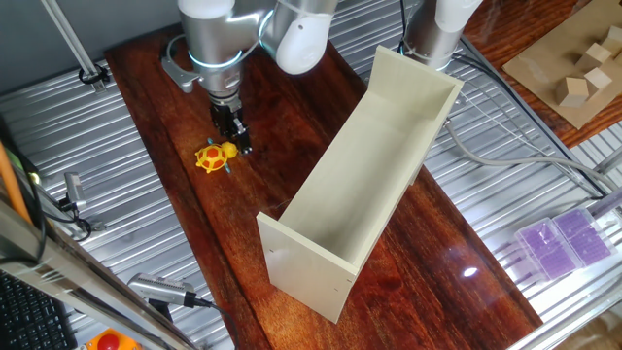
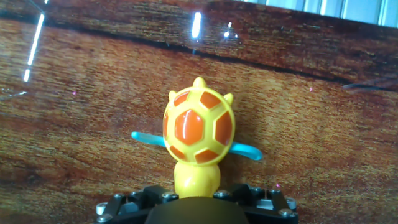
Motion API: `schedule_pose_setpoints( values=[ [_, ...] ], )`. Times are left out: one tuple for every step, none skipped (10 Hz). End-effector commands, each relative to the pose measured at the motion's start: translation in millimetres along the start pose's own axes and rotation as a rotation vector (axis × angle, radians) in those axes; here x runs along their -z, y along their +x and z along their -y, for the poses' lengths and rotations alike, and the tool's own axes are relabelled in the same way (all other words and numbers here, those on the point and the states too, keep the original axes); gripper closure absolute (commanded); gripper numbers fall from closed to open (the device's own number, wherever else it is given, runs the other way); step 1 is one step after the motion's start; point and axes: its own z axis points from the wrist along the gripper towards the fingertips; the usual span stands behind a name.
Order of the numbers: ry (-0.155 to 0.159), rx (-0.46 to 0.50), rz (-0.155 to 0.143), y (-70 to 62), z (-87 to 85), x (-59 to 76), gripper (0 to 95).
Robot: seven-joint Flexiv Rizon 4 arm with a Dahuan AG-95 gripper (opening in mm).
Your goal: Put the object on the shelf
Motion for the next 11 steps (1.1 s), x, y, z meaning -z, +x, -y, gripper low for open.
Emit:
schedule_pose_setpoints(
  values=[
    [-0.004, -0.006, -0.003, 0.3, -0.4, 0.4, 19.0],
    [-0.003, -0.008, -0.004, 0.3, -0.4, 0.4, 19.0],
    [-0.003, -0.006, -0.004, 0.3, -0.4, 0.4, 19.0],
    [-0.003, -0.001, -0.006, -2.1, -2.6, -1.7, 19.0],
    [-0.001, 0.000, -0.008, -3.6, -4.0, -3.2, 19.0],
    [0.000, -0.002, -0.008, -4.7, -5.1, -4.2, 38.0],
    [0.001, -0.008, -0.008, -5.5, -5.8, -5.0, 38.0],
    [0.000, -0.009, -0.008, -6.1, -6.3, -5.6, 38.0],
    [-0.001, -0.005, -0.007, -8.2, -8.4, -7.6, 38.0],
    [0.000, -0.004, -0.010, -9.6, -9.9, -9.0, 38.0],
    [0.000, -0.004, -0.011, -10.6, -10.9, -10.2, 38.0]
  ],
)
